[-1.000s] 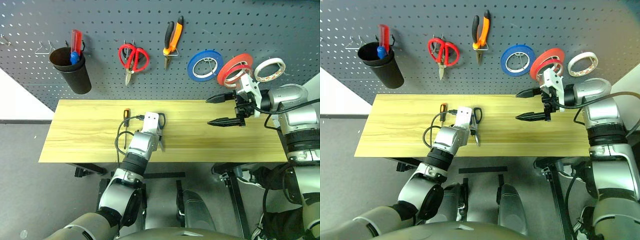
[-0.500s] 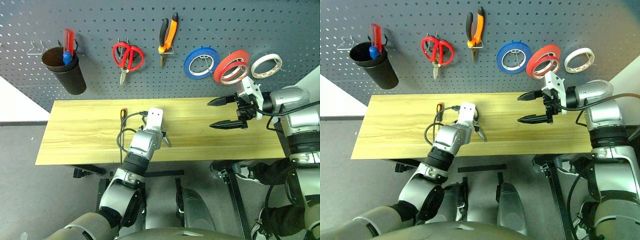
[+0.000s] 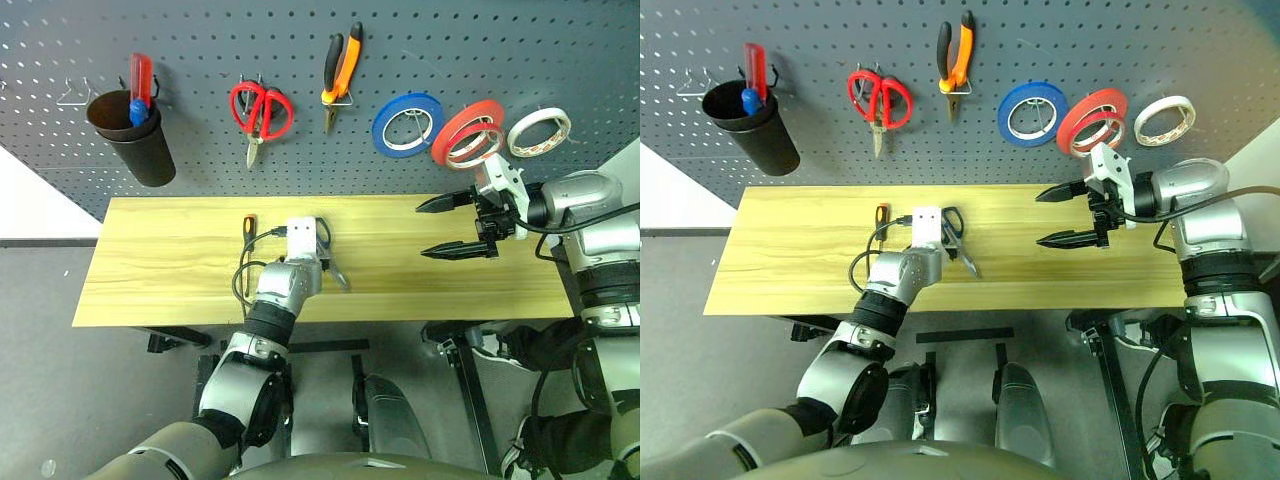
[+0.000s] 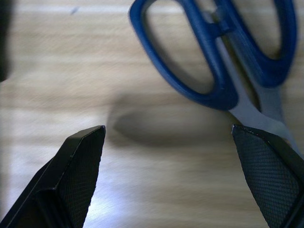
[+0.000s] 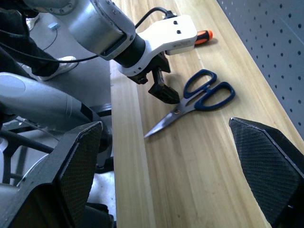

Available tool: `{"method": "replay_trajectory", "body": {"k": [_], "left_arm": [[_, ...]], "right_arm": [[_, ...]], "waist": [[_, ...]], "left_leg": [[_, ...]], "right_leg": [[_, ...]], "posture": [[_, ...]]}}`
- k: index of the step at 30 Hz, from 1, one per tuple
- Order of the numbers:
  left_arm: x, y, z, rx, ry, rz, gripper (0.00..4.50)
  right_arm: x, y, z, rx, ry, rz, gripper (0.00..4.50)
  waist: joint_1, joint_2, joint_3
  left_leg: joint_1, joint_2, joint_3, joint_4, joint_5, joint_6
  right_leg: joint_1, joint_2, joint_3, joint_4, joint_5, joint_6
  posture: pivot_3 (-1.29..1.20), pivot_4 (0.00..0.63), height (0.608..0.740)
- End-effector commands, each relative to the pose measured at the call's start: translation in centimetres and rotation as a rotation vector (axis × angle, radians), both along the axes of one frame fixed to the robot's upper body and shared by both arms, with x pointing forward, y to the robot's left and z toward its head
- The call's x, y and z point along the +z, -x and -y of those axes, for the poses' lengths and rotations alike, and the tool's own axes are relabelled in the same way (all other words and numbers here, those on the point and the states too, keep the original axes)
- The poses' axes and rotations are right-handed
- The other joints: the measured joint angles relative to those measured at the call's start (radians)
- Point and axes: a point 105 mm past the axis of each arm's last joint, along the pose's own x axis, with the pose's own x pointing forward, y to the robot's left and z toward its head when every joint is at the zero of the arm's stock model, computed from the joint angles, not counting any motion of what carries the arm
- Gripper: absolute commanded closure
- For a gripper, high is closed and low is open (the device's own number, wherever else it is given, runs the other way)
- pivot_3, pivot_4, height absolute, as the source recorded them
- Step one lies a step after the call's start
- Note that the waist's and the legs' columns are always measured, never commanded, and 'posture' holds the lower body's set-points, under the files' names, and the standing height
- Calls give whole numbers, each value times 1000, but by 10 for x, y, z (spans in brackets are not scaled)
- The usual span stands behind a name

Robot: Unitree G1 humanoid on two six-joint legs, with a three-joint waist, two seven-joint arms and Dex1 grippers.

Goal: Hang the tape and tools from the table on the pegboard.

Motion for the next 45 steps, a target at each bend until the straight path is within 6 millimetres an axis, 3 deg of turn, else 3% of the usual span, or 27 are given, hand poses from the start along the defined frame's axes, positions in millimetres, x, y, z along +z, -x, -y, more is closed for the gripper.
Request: {"method": "replay_trajectory", "body": {"k": [1,8,20,28,35,45], "left_arm": [[54,31,124,-267,240,112,25],[62,35,133,-328,275,185,25],[42,29,153,-281,301,92,25],[33,28,156,-246,336,26,25],[14,31,142,-218,222,-71,25],[18,42,149,-278,204,-109,25]], "right_arm": [[13,4,1,17,12,43,0],[13,6,3,15,16,35,0],[14,3,3,-6,17,50,0],[14,3,4,-18,18,52,0],[18,-1,4,-42,1,56,0],[16,-4,2,-54,-9,62,0]], "waist": [[0,0,2],[-1,0,3],[-3,0,4],[-5,0,5],[-7,0,5],[-5,0,5]], "left_leg": [[0,0,0,0,0,0],[0,0,0,-1,0,0],[0,0,1,-1,0,0],[0,0,1,-5,0,0],[0,-1,2,-8,0,-1],[1,-4,2,-12,1,-2]], "right_leg": [[0,0,0,0,0,0],[0,0,0,-1,0,0],[-1,0,0,-1,0,0],[-2,0,0,-3,0,0],[-2,0,0,-5,0,0],[-2,0,-1,-8,0,1]], "posture": [[-79,315,732],[-90,317,732],[-115,317,732],[-121,320,732],[-117,320,732],[-107,316,732]]}}
